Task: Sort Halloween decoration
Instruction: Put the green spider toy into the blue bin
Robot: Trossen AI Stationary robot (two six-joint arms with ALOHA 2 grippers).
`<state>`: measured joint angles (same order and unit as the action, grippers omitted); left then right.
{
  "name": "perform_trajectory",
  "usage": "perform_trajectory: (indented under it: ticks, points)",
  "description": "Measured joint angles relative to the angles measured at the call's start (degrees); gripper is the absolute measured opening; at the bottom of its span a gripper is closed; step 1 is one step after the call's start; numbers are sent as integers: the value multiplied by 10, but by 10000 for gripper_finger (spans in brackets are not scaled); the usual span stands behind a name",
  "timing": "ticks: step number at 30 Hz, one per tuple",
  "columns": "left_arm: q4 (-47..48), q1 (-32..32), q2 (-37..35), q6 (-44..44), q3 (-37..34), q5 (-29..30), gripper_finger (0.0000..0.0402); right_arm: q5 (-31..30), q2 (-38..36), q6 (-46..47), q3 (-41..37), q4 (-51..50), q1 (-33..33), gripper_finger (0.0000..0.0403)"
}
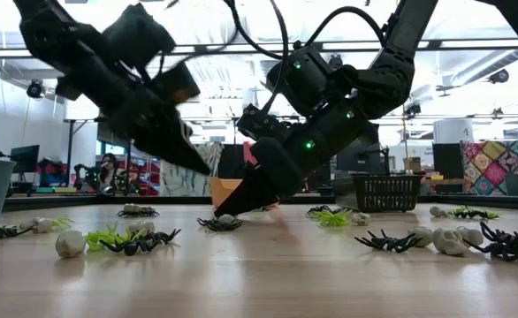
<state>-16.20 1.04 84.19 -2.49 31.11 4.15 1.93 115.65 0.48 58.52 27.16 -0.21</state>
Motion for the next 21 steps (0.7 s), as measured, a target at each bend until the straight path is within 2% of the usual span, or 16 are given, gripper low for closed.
perform_trajectory:
  ticks: [6,16,21]
  points:
    - [42,0,-110,1,0,39,0,0,-10,10,-1,0,-2,51]
    - [53,0,-258,-7,1,40,0,2,-32,55,0,19,-12,51]
    - [54,0,-314,-12,1,41,0,40,-38,83,14,24,-15,51]
